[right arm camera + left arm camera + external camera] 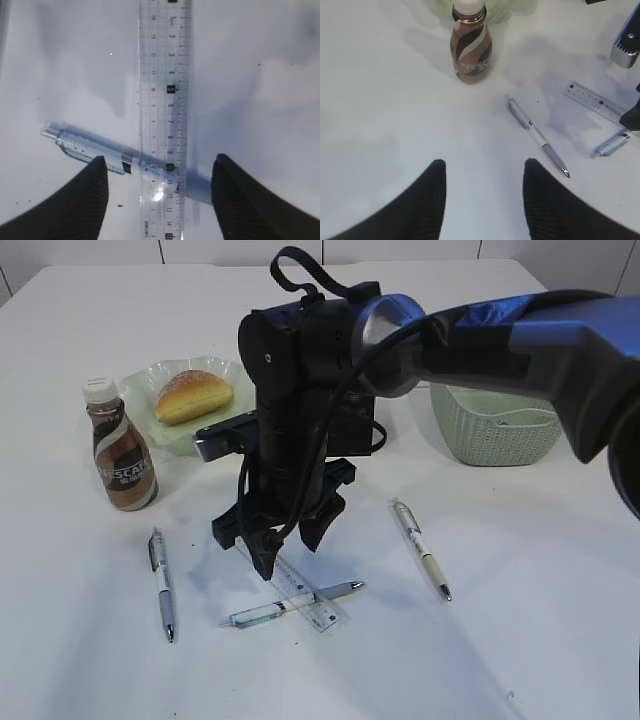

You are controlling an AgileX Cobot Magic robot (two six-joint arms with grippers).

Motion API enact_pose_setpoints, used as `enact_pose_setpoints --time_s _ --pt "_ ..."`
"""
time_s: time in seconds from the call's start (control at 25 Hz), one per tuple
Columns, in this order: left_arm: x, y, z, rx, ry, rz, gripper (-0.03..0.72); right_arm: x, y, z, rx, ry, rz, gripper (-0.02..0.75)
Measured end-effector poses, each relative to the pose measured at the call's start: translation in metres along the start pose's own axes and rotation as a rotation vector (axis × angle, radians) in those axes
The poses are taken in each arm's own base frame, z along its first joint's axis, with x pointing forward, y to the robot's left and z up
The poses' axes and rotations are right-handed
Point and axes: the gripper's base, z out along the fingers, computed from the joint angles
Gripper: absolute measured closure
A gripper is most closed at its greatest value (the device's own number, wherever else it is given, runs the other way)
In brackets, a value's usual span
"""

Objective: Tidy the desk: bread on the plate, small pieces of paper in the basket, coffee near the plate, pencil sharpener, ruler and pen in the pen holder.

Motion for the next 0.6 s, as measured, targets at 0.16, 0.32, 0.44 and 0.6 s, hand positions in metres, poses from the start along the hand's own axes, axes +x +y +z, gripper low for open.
enact_pose_setpoints --time_s 0.16,0.32,0.44,0.6 --pt "0.0002 0.0000 0.0000 0.000 0.002 0.001 0.340 -0.0004 0.0000 0.0000 0.000 -0.004 -0.009 0.202" --pt "0.0002 0.0001 0.0000 -0.002 0.002 0.002 0.340 -0.0015 0.0020 0.0006 -0.022 -0.013 -0.044 0.195" --pt "0.0004 0.0003 0.0000 -0.003 0.004 0.003 0.340 -0.0026 0.0021 0.0075 -0.030 -0.007 -0.053 0.194" --pt "0.0009 0.0006 0.0000 -0.006 0.010 0.007 0.340 -0.0057 0.0019 0.0091 -0.028 -0.038 -0.057 0.194"
